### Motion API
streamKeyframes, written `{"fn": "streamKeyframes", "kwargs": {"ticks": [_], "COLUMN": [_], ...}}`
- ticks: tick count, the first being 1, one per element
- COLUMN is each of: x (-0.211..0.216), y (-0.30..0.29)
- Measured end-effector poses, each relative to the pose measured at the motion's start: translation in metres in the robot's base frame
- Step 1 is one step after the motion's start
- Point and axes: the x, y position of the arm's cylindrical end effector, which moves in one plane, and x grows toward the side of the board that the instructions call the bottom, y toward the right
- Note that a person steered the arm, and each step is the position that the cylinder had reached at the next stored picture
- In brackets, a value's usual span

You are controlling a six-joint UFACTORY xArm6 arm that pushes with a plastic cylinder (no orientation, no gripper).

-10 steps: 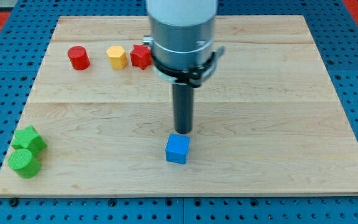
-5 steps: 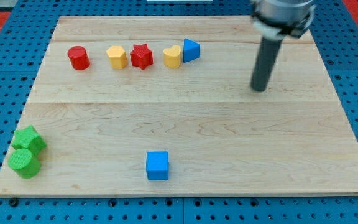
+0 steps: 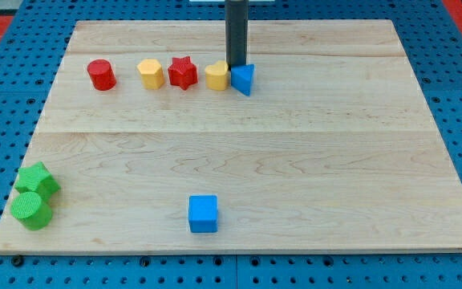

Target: Bring the triangle at the right side of the blue cube

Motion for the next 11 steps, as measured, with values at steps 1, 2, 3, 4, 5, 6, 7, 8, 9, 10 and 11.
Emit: {"fn": "streamKeyframes", "kwargs": {"ticks": [1, 2, 3, 4, 5, 6, 7, 8, 9, 10, 11], "x": [0.052, 0.054, 0.055, 0.050, 0.069, 0.105, 0.113, 0.111, 0.131, 0.140, 0.131], "y": [0.011, 0.033, 0.068, 0.081, 0.117, 0.093, 0.095, 0.139, 0.144, 0.091, 0.031]}}
